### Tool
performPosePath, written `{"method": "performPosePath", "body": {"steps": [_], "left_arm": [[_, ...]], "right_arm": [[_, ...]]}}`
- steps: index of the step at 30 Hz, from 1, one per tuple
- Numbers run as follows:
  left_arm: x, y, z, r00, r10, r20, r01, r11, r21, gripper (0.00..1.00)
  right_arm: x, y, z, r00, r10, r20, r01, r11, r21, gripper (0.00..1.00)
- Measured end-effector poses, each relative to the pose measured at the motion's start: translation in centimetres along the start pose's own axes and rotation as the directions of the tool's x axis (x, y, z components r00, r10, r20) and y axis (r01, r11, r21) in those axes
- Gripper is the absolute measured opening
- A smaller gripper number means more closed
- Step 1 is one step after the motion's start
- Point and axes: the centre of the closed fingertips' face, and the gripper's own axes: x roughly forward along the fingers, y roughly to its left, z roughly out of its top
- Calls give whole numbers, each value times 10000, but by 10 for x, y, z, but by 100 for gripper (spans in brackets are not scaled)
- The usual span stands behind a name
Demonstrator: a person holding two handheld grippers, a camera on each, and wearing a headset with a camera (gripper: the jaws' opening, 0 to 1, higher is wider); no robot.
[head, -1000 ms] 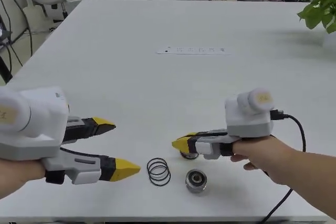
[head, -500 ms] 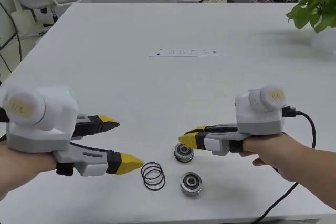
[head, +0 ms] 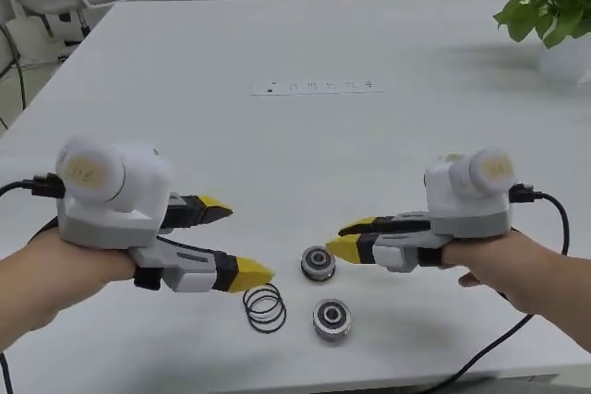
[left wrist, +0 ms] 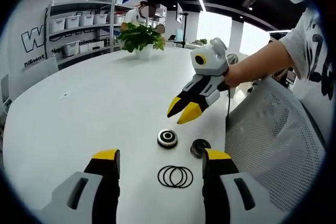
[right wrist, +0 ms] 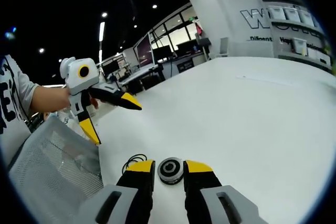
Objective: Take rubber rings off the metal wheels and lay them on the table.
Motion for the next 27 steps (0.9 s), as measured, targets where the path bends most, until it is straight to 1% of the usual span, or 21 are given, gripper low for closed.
{"method": "performPosePath", "body": {"steps": [4,6,14,18,22,27], "left_arm": [[9,-2,0,9997,-184,-159,186,9998,107,60],[13,-3,-1,9994,-267,-236,271,9995,136,59],[29,-6,-1,9980,-535,-330,538,9985,107,57],[37,-9,-1,9969,-694,-365,700,9975,138,56],[46,-12,-1,9954,-864,-407,871,9961,145,53],[55,-15,-2,9937,-992,-520,1002,9948,168,51]], "right_arm": [[1,-2,-11,9996,50,-293,-61,9993,-356,20],[1,-4,-13,9991,38,-421,-61,9985,-547,20],[2,-14,-27,9965,-47,-836,-31,9957,-929,20],[3,-15,-31,9959,-35,-907,-54,9952,-979,19],[5,-17,-32,9953,-18,-964,-84,9944,-1052,19],[9,-15,-35,9943,59,-1061,-177,9937,-1108,18]]}}
